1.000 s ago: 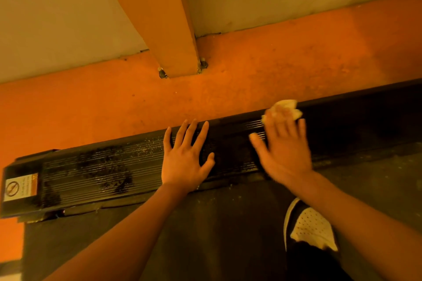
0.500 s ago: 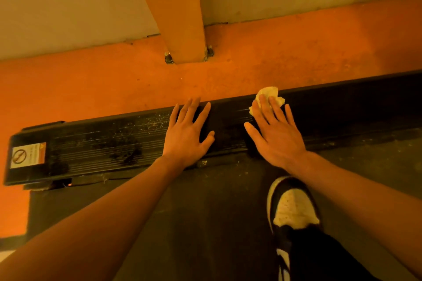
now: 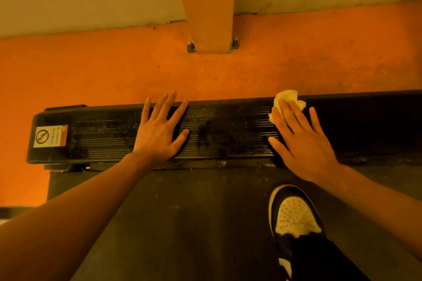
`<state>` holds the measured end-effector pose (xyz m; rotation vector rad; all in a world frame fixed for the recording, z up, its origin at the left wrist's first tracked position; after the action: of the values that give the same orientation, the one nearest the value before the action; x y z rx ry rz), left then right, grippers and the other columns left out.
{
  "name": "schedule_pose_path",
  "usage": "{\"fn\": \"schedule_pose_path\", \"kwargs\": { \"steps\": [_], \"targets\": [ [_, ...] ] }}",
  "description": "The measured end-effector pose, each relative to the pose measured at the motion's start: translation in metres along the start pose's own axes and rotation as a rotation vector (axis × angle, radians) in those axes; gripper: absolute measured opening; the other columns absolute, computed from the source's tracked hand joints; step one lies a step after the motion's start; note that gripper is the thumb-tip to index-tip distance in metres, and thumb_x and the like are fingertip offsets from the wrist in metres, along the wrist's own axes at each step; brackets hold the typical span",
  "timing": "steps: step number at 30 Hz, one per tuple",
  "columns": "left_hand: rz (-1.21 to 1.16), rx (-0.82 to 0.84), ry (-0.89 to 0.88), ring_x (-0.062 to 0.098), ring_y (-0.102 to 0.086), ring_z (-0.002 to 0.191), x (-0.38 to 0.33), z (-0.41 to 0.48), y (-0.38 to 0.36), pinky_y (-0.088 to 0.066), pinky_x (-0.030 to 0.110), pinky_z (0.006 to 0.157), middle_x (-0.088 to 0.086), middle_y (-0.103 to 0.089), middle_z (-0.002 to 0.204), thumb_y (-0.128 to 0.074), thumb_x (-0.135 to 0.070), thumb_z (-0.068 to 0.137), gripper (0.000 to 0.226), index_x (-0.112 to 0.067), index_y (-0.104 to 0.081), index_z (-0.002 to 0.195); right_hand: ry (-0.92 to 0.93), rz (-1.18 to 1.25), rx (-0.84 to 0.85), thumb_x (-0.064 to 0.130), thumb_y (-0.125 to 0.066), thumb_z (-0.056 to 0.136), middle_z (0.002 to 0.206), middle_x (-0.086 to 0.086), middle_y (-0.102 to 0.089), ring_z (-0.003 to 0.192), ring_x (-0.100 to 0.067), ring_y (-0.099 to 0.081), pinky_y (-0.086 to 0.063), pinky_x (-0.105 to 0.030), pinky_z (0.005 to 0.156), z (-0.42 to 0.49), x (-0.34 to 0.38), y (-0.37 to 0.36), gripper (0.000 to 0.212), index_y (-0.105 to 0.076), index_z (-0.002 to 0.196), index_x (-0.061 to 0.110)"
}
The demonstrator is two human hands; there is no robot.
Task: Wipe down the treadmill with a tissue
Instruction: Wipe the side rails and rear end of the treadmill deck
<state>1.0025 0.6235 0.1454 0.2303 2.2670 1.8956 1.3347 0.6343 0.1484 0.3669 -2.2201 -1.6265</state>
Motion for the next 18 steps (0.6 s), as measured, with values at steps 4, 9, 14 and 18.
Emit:
{"fn": "schedule_pose_path", "kwargs": {
  "steps": [4,9,14,18],
  "targets": [
    [0.01,0.0,0.011,0.029,-0.004,0.161,0.004,-0.004,-0.005,-0.007,0.063,0.125,0.009,-0.002,0.174,-0.015,-0.066,0.103,0.075,-0.028,-0.007,0.167,-0.048,0.052,-0.012,0.066,-0.008,0.105,0.175,-0.004,-0.006,0.161,-0.023,0.002,0.003,-0.052,0.129,0.005,0.004,0.004,0.078,-0.014,0.166,0.018],
    [-0.03,-0.015,0.016,0.028,-0.003,0.161,0.001,-0.006,-0.004,-0.007,0.062,0.126,0.008,-0.001,0.174,-0.018,-0.062,0.105,0.073,-0.026,-0.009,0.167,0.101,0.127,0.027,0.07,-0.007,0.103,0.174,-0.01,-0.009,0.161,-0.027,0.001,0.0,-0.049,0.13,0.044,0.076,0.008,0.084,-0.016,0.166,0.016],
    [-0.085,-0.053,0.012,0.028,-0.009,0.16,0.003,-0.006,-0.002,-0.01,0.061,0.126,0.013,-0.012,0.173,-0.026,-0.061,0.104,0.076,-0.017,-0.021,0.165,0.267,0.191,0.08,0.075,-0.01,0.096,0.172,-0.011,-0.015,0.16,-0.029,-0.005,-0.004,-0.052,0.129,0.09,0.162,0.01,0.093,-0.019,0.165,0.014],
    [-0.085,-0.05,0.019,0.028,-0.012,0.16,0.004,-0.006,-0.003,-0.015,0.061,0.125,0.014,-0.02,0.171,-0.023,-0.062,0.104,0.08,-0.01,-0.024,0.164,0.364,0.184,0.068,0.075,-0.013,0.098,0.171,-0.011,-0.021,0.159,-0.028,-0.013,-0.005,-0.05,0.13,0.102,0.178,0.013,0.092,-0.022,0.165,0.012]
  ]
}}
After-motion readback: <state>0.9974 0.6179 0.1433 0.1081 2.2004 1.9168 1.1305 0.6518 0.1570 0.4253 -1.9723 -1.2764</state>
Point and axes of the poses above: each hand's wrist, its own z-axis towards the middle knuckle, its own y-axis out of the back of the hand, x = y × z, the point moved 7 cm from there along z, towards the middle knuckle
